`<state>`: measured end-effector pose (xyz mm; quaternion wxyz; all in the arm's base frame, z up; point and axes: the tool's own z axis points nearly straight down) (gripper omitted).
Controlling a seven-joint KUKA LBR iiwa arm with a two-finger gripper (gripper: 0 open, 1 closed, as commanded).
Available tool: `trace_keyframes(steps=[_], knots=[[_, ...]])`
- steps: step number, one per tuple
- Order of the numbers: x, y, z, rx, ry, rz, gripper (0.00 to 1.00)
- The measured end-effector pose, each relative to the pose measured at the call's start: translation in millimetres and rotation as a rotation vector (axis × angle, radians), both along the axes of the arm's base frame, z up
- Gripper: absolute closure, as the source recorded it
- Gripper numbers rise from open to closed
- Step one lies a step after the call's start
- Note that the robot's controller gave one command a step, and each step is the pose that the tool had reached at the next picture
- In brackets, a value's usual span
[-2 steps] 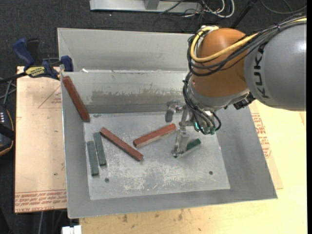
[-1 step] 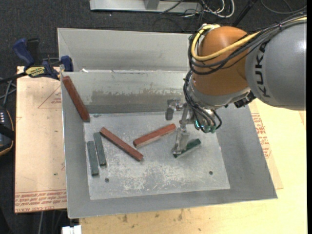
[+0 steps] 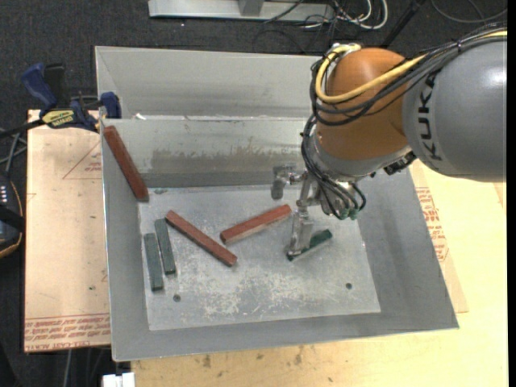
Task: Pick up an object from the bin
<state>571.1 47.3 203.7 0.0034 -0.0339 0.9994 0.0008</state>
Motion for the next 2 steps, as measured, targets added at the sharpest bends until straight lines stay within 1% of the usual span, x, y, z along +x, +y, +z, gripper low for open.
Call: trace_keyframes(steps=[1,2], knots=[[24.0,-40.5,-58.8,-0.001,-0.002,0.165,0.00],[34.3,-81.8,-132.2,-0.002,0.002,0.166,1.00]])
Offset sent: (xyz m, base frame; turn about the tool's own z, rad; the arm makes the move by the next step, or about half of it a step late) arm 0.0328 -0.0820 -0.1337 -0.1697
